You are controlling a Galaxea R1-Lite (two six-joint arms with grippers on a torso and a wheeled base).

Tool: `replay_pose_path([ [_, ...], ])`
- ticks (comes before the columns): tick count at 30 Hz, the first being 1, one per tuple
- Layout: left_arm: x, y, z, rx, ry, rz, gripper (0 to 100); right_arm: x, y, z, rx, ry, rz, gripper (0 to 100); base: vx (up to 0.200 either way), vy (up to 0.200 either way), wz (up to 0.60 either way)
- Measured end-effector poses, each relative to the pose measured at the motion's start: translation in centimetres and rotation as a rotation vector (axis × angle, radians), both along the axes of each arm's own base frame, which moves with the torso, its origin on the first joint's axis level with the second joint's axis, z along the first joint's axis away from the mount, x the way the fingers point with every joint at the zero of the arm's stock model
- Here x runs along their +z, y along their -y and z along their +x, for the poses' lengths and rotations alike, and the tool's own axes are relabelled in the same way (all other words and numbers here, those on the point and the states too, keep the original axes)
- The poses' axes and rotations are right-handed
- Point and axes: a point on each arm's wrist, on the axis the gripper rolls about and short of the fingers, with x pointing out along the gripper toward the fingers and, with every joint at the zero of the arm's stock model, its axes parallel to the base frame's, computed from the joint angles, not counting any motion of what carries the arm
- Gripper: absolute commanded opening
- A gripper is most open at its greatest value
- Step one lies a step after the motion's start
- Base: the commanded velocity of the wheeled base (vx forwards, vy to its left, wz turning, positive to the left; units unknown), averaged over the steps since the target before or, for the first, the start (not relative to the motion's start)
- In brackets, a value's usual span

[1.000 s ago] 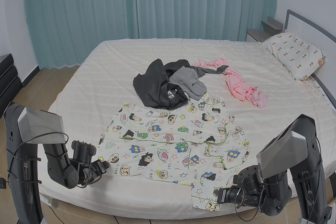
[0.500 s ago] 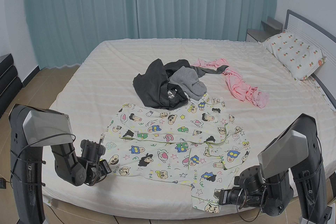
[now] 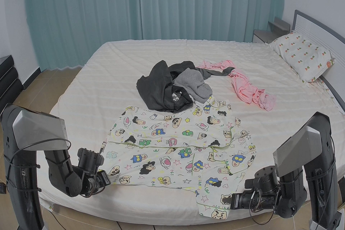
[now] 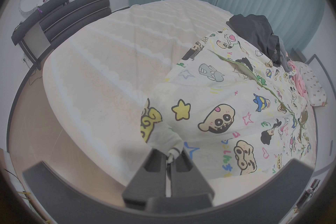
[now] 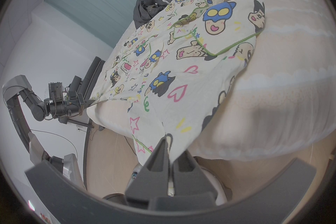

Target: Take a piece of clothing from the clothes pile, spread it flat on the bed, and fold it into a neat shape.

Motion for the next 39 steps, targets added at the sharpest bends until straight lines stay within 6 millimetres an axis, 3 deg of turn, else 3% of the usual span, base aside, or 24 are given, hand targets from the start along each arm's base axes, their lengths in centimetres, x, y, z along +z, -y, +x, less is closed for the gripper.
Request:
replay_pose_path([
  [15,0.5,0.5,-2.8,-0.102,-0.069,0.046,0,1.0,2.2,-1.9,0.084,-0.029,-0.044,0,0.0,0.0,0.0],
  [28,0.4,0.9,-4.0,-0.148,-0.102,0.059,0,1.1,2.3,-2.2,0.11,-0.024,-0.058,0,0.0,0.0,0.0],
  [29,0.3,1.0,-3.9,-0.149,-0.101,0.059,100,1.1,2.3,-2.3,0.111,-0.024,-0.058,0,0.0,0.0,0.0],
  [39,0.6,0.4,-3.5,-0.123,-0.081,0.056,100,1.1,2.3,-2.3,0.103,-0.031,-0.052,0,0.0,0.0,0.0],
])
